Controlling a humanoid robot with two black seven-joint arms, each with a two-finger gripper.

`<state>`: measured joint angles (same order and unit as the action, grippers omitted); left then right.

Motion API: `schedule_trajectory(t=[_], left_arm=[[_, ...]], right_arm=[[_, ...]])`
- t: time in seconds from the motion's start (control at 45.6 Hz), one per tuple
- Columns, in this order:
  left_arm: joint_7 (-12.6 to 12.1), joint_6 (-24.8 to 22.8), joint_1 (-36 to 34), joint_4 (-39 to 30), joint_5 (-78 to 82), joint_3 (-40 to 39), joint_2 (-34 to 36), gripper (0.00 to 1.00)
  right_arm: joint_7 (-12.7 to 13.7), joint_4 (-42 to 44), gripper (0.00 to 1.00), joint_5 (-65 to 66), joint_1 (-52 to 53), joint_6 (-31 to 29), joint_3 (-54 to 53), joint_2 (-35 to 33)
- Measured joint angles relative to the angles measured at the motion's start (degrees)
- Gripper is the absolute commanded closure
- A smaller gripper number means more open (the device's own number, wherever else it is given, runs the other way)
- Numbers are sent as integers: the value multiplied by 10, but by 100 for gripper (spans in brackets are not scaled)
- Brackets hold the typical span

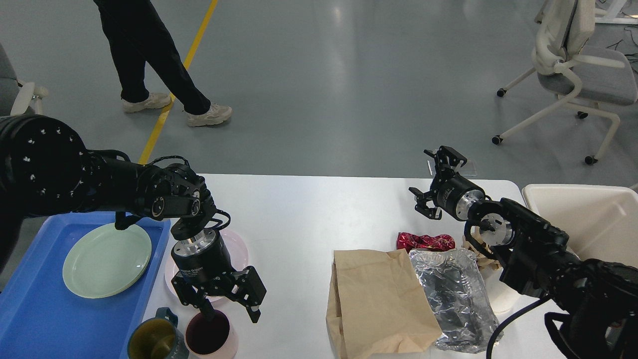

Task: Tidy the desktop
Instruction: 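Close the left gripper around the pink cup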

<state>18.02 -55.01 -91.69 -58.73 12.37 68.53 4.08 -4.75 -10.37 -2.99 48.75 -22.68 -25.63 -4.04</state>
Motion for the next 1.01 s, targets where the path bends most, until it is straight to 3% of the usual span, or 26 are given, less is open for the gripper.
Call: schedule_trajectory(t=[0.263, 1.008], left_arm=[[-1, 1, 30, 5, 4, 1, -1, 4], [-2, 106, 65, 20, 5, 2, 0, 4]], right_arm=[[0, 0, 0, 0, 0, 0, 0, 0], [0, 0, 0, 0, 0, 0, 0, 0]])
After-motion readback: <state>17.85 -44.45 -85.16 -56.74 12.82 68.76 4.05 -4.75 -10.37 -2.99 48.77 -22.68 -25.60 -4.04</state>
